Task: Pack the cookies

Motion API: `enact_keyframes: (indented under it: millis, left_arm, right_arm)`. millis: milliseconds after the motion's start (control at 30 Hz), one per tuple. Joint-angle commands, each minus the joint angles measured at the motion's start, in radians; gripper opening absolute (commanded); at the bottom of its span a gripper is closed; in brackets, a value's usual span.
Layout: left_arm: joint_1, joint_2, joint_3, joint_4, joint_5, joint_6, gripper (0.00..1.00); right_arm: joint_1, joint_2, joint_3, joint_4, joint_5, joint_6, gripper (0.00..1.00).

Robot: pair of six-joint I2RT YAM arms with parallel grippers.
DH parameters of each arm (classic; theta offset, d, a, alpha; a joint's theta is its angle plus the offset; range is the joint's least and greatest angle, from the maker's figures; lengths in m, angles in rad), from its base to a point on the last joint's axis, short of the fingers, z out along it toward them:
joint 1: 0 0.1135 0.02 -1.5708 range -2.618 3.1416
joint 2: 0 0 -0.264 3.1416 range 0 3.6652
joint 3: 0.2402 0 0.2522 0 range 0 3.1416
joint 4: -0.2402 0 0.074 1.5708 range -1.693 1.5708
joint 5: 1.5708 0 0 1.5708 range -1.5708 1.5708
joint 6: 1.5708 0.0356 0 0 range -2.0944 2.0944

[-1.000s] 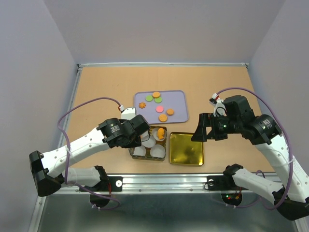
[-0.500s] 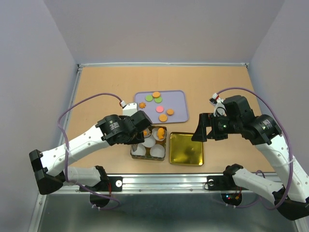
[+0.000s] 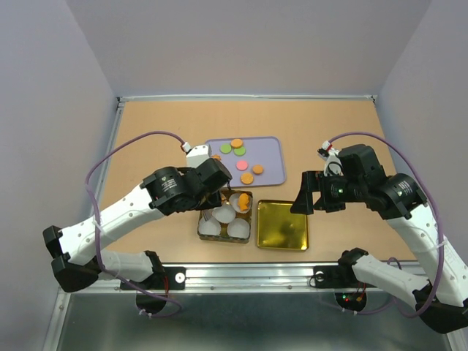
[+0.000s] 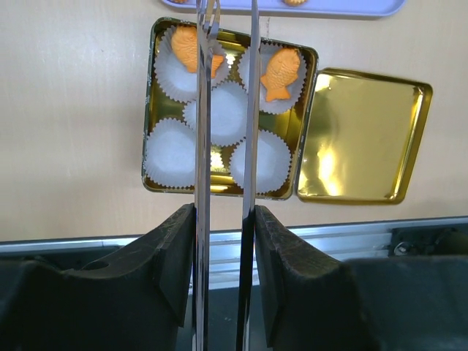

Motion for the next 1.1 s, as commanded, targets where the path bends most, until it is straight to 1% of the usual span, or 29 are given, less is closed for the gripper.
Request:
enact_keyframes:
  millis: [0, 67, 233, 267, 300, 367, 400, 433, 567, 767, 1067]
  left_arm:
    - [-0.004, 0.039, 0.067, -0.007, -0.074, 0.017, 0.46]
    - [0.010, 0.059, 0.081, -0.007, -0.090, 0.026, 0.46]
    - [0.102, 0.122, 0.115, 0.007, -0.096, 0.084, 0.47]
    - [0.136, 0.136, 0.116, 0.013, -0.090, 0.121, 0.47]
    - [0.136, 0.136, 0.116, 0.020, -0.087, 0.136, 0.47]
    - [0.185, 0.154, 0.113, 0.054, -0.074, 0.190, 0.47]
    - [0.194, 0.159, 0.110, 0.068, -0.065, 0.208, 0.47]
    - [0.216, 0.171, 0.106, 0.092, -0.062, 0.224, 0.50]
    - [0.250, 0.208, 0.086, 0.148, -0.036, 0.306, 0.51]
    - [0.273, 0.281, 0.072, 0.209, -0.015, 0.376, 0.51]
    - [0.313, 0.383, 0.099, 0.227, -0.005, 0.457, 0.52]
  right_arm:
    - [0.009, -0.008, 0.009, 0.021, 0.019, -0.020, 1.00]
    - [0.009, -0.007, 0.012, 0.019, 0.022, -0.022, 1.00]
    - [0.011, 0.010, 0.027, 0.019, 0.046, -0.026, 1.00]
    - [0.011, 0.012, 0.030, 0.019, 0.052, -0.029, 1.00]
    - [0.011, 0.016, 0.033, 0.019, 0.057, -0.029, 1.00]
    - [0.011, 0.024, 0.042, 0.019, 0.066, -0.034, 1.00]
    - [0.011, 0.028, 0.045, 0.019, 0.078, -0.035, 1.00]
    - [0.011, 0.033, 0.052, 0.019, 0.083, -0.035, 1.00]
    - [0.011, 0.059, 0.075, 0.021, 0.108, -0.045, 1.00]
    - [0.012, 0.087, 0.090, 0.019, 0.143, -0.048, 1.00]
    - [0.011, 0.104, 0.090, 0.019, 0.180, -0.049, 1.00]
